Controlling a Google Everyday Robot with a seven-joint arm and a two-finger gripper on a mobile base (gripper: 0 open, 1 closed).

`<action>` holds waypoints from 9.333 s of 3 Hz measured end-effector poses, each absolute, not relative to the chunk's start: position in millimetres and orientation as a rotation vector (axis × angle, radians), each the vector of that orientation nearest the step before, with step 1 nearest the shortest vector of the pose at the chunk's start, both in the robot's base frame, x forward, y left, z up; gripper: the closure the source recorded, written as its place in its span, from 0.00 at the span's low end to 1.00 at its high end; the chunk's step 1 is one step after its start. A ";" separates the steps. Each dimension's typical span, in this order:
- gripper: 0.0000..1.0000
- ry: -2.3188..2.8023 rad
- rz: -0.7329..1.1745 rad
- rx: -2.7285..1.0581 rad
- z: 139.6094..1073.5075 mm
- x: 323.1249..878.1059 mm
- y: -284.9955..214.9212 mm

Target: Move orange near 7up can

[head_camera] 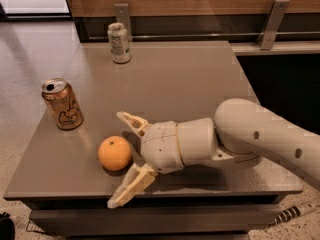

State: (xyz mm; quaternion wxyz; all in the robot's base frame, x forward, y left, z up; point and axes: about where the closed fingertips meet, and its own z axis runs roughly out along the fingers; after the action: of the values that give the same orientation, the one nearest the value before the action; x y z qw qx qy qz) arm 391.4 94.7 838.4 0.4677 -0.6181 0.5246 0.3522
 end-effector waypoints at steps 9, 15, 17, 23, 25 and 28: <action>1.00 1.257 0.620 -1.499 993.3 431.0 21.1; 1.00 1.420 0.585 -1.104 1084.1 618.6 -22.7; 1.00 1.593 0.564 -0.883 1015.3 683.5 -33.8; 1.00 1.728 0.490 -1.029 879.4 732.0 26.8; 1.00 1.730 0.497 -0.954 856.6 722.6 32.9; 0.61 1.719 0.507 -0.956 857.7 720.8 41.1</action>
Offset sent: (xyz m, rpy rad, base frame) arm 0.0010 0.0144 0.0035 -0.0141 0.0046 0.0253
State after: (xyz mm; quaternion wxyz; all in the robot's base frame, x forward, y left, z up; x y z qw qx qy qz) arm 720.8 41.1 857.7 0.5272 -0.3998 0.7192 0.2120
